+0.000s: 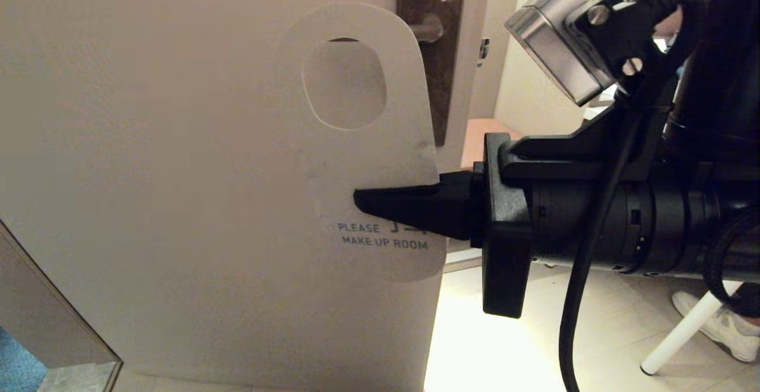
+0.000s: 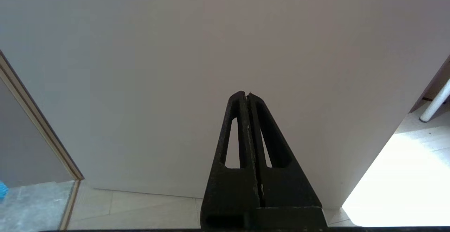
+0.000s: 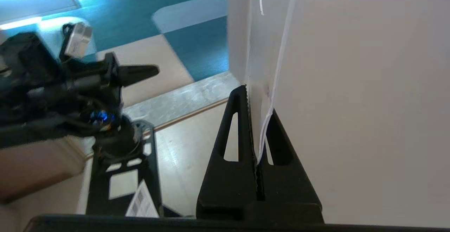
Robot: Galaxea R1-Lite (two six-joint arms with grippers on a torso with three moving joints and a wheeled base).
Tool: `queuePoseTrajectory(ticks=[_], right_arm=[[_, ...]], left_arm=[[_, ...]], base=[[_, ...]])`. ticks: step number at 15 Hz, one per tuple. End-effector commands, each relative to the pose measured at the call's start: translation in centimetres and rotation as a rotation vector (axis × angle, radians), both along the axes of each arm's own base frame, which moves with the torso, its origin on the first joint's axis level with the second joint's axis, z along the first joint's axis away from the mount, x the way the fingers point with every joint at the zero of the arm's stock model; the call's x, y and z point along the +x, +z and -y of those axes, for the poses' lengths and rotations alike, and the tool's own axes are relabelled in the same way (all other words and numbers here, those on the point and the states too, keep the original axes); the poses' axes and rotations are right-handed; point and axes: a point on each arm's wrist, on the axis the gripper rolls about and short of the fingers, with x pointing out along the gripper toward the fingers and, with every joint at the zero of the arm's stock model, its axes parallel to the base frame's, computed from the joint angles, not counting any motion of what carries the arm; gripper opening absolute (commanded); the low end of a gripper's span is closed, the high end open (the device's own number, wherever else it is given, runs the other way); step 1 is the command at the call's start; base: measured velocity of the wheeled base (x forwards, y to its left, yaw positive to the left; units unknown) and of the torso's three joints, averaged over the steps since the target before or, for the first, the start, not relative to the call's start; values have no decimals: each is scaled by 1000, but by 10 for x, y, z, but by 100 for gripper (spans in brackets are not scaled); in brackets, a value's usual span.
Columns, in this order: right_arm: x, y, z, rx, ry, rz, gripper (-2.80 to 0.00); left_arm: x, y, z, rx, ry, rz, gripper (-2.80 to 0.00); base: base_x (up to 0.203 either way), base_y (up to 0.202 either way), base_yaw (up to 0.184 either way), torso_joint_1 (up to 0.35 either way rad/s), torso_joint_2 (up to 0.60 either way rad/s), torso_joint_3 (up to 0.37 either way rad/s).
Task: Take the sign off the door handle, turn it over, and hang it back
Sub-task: Hand it to the other hand
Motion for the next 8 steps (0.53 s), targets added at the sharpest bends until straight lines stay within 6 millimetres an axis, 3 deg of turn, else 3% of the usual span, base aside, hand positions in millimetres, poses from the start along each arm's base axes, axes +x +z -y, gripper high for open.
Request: queuePoseTrajectory(ticks=[1, 4, 8], right_arm=[[6, -2, 8, -1, 9, -9, -280], [7, -7, 13, -12, 16, -23, -280], [5, -12, 15, -23, 25, -33, -280]], left_arm=[[0, 0, 0, 25, -9, 2, -280], [0, 3, 0, 42, -29, 14, -280], [-5, 26, 2, 43, -91, 62, -280]], base=[[0, 0, 0, 0, 0, 0], [0, 0, 0, 0, 0, 0], [0, 0, 0, 0, 0, 0]])
